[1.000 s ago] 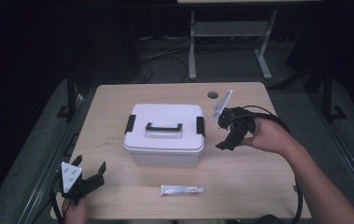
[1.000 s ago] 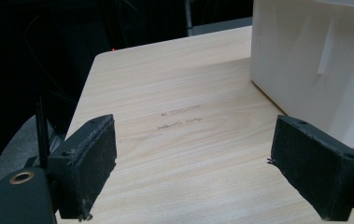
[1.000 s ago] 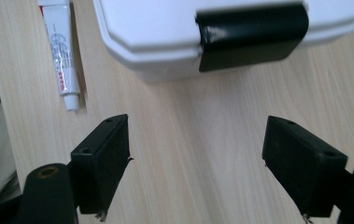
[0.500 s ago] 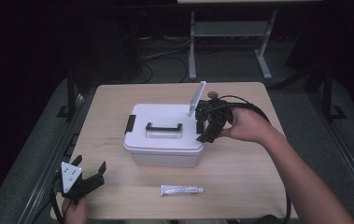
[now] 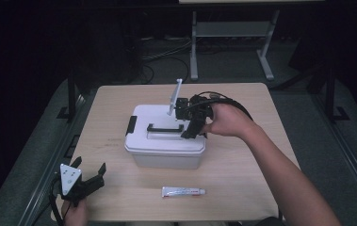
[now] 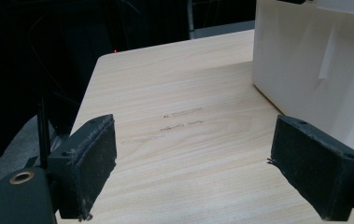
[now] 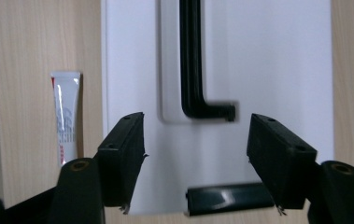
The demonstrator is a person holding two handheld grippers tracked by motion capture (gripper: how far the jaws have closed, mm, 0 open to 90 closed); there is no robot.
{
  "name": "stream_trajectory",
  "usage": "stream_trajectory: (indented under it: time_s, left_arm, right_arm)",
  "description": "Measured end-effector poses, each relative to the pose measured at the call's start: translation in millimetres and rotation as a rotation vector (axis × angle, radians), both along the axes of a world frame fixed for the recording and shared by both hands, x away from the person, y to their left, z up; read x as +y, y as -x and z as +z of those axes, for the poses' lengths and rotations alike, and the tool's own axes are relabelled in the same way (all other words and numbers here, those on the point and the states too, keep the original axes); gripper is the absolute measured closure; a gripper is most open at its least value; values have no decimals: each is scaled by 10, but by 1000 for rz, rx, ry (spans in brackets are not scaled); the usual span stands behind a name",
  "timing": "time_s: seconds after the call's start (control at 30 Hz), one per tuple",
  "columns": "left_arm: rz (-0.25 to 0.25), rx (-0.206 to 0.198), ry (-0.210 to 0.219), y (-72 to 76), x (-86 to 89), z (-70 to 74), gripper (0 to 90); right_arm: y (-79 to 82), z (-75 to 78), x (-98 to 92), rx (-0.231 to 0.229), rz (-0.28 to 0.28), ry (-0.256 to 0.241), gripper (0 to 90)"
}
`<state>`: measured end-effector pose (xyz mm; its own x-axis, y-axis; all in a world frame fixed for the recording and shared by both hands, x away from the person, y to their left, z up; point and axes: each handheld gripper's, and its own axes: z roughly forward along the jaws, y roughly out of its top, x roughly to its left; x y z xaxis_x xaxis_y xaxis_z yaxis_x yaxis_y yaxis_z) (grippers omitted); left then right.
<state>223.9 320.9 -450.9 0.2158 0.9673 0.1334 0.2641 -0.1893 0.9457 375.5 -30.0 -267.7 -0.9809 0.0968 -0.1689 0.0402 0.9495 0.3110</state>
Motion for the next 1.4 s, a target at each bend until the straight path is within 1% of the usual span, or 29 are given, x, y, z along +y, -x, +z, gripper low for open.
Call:
stream_trajectory:
  time_s: [0.03,0.07,0.1,0.17,0.33,0.37,0.4,0.47,0.5,0.6,0.63,0.67,0.73,0.77,0.87,1.0,1.03,1.07,1.1,1.2,1.3,1.4]
  left_arm:
    - [-3,0,-1,-1,0,0,136]
    - [-3,0,-1,-1,0,0,136]
    - [-4,0,-5,-5,0,0,135]
    - [-1,2,-8,-7,1,0,135]
    - [5,4,0,-6,15,4,135]
    - [5,4,0,-6,15,4,135]
    - [3,4,1,-7,13,3,136]
    - [3,4,1,-8,10,1,135]
    - [-3,8,-6,-4,9,1,136]
    - [-6,2,-16,0,-1,5,136]
    - [-6,1,-18,0,-6,5,136]
    - [-6,1,-18,0,-6,5,135]
    - [-7,4,-19,-4,-14,5,136]
    - [-4,5,-20,-5,-15,3,135]
    - [5,5,-15,-3,-2,5,135]
    - [10,4,-6,-2,7,9,136]
    - [9,5,-5,-2,7,9,136]
    - [8,5,-8,-2,3,9,135]
    - [7,6,-9,-1,1,9,136]
    - [4,9,-4,-5,1,7,135]
    - [3,7,-5,-8,4,9,135]
    - [6,6,-5,-7,4,8,135]
  right_arm:
    - [-4,-7,37,7,1,-1,377]
    - [-5,-15,83,3,0,8,383]
    - [-9,-24,109,2,5,6,390]
    - [-22,-47,181,6,10,16,410]
    - [-49,-80,313,10,19,29,463]
    - [-49,-80,313,10,19,29,463]
    - [-63,-97,370,10,26,38,497]
    - [-62,-104,387,16,23,44,499]
    - [-71,-127,439,12,32,47,499]
    - [-86,-159,498,15,33,55,520]
    - [-96,-173,518,16,34,64,543]
    - [-96,-173,518,16,34,64,543]
    - [-121,-203,552,16,31,85,603]
    - [-140,-205,567,7,34,99,624]
    - [-172,-173,573,16,38,95,649]
    - [-216,-123,562,19,25,85,666]
    - [-232,-101,552,14,21,77,678]
    - [-270,-57,539,-3,4,70,689]
    - [-281,-48,541,-6,-1,70,690]
    - [-312,-40,577,-9,4,84,701]
    - [-346,-48,620,-8,4,104,732]
    - [-382,-37,658,0,4,110,753]
